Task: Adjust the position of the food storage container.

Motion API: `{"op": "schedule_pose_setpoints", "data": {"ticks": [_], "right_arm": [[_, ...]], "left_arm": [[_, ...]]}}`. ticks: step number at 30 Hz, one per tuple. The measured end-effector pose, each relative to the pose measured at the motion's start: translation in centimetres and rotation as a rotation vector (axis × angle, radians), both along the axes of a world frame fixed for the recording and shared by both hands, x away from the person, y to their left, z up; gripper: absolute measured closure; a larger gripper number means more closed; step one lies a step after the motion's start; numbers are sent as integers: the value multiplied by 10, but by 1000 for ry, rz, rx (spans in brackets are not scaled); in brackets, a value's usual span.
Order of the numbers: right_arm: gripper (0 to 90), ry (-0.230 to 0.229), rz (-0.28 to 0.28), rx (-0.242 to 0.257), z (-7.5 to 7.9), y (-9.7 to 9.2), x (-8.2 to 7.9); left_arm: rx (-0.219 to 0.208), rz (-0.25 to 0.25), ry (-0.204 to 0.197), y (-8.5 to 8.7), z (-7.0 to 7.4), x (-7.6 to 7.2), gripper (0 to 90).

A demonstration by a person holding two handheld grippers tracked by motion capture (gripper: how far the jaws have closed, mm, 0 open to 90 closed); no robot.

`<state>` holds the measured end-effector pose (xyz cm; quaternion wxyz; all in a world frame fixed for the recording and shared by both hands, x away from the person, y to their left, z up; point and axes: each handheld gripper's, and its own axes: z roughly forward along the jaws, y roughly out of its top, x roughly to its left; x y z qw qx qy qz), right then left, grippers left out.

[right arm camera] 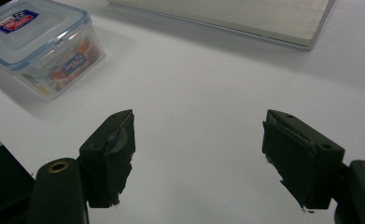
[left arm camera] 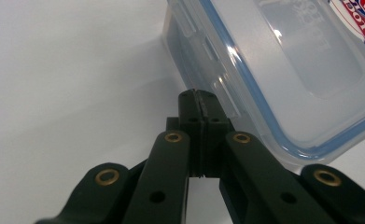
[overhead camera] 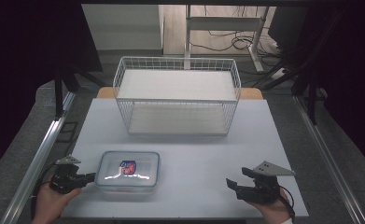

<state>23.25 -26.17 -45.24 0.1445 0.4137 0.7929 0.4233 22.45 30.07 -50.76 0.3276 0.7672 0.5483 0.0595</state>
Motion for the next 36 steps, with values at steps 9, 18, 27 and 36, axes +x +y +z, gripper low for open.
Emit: {"op": "schedule_pose_setpoints", "data": {"ticks": [9, 18, 27, 36], "right_arm": [[256, 2, 2, -1, 0, 0, 0], [256, 2, 7, -6, 0, 1, 0], [256, -4, 11, -14, 0, 1, -1], [255, 0, 16, -15, 0, 0, 0]], "left_arm": [[22, -52, 11, -24, 4, 11, 896], [37, -119, 20, -50, 6, 24, 896], [65, -200, 19, -88, 11, 42, 896], [65, -250, 20, -118, 12, 50, 896]]}}
